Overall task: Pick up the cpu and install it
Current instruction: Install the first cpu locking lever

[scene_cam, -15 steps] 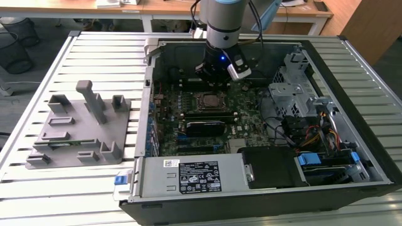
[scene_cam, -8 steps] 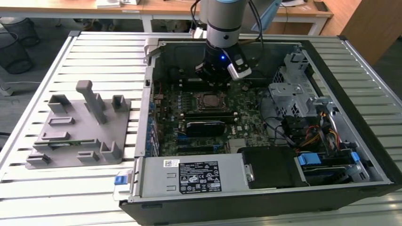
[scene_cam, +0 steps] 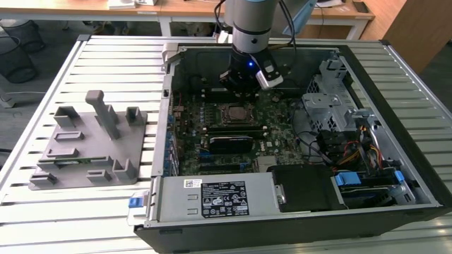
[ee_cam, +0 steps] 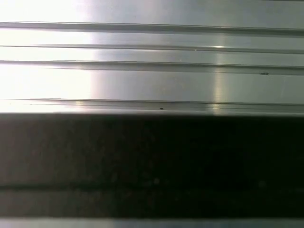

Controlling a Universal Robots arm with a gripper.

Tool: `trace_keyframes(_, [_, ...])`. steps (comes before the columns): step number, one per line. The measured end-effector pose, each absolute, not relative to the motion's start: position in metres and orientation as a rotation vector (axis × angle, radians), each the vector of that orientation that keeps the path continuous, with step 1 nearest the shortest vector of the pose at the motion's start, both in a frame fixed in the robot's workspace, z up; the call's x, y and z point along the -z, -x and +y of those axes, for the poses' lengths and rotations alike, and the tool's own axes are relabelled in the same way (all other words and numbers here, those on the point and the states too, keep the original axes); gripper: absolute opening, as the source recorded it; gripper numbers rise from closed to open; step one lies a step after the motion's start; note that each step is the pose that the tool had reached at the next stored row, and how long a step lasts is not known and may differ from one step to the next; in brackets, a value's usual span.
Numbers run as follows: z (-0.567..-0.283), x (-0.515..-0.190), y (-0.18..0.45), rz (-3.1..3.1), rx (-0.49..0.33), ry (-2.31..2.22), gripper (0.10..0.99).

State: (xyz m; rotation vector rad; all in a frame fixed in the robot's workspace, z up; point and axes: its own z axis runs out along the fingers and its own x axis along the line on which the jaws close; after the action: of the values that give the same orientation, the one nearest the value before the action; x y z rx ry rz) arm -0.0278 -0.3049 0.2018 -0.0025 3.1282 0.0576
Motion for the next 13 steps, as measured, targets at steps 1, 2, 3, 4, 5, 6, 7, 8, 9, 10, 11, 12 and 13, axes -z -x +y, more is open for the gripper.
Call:
trace_keyframes(1, [-0.3049,-0.2018,0.0278,3.128,-0.050,0.002,0.106])
trace_keyframes(2, [-0.3048,-0.2018,0.0278,3.128,-0.042,0.003,0.106])
trace_keyframes(3, [-0.3047,-0.2017,0.0277,3.128,-0.036,0.003,0.106])
trace_keyframes(4, [-0.3046,-0.2015,0.0277,3.128,-0.032,0.003,0.106])
trace_keyframes(5, [-0.3044,-0.2014,0.0276,3.129,-0.028,0.003,0.106])
trace_keyframes(6, [-0.3041,-0.2012,0.0274,3.129,-0.025,0.003,0.106])
trace_keyframes(7, [-0.3037,-0.2009,0.0273,3.129,-0.021,0.003,0.106])
trace_keyframes(8, [-0.3033,-0.2007,0.0272,3.129,-0.018,0.003,0.106])
trace_keyframes(9, [-0.3030,-0.2004,0.0270,3.129,-0.014,0.003,0.106])
trace_keyframes(10, [-0.3025,-0.2002,0.0269,3.129,-0.010,0.003,0.106])
trace_keyframes(11, [-0.3021,-0.1999,0.0268,3.129,-0.006,0.003,0.106])
trace_keyframes(12, [-0.3016,-0.1996,0.0267,3.129,-0.002,0.003,0.106])
trace_keyframes(13, [-0.3011,-0.1993,0.0266,3.129,0.002,0.003,0.106])
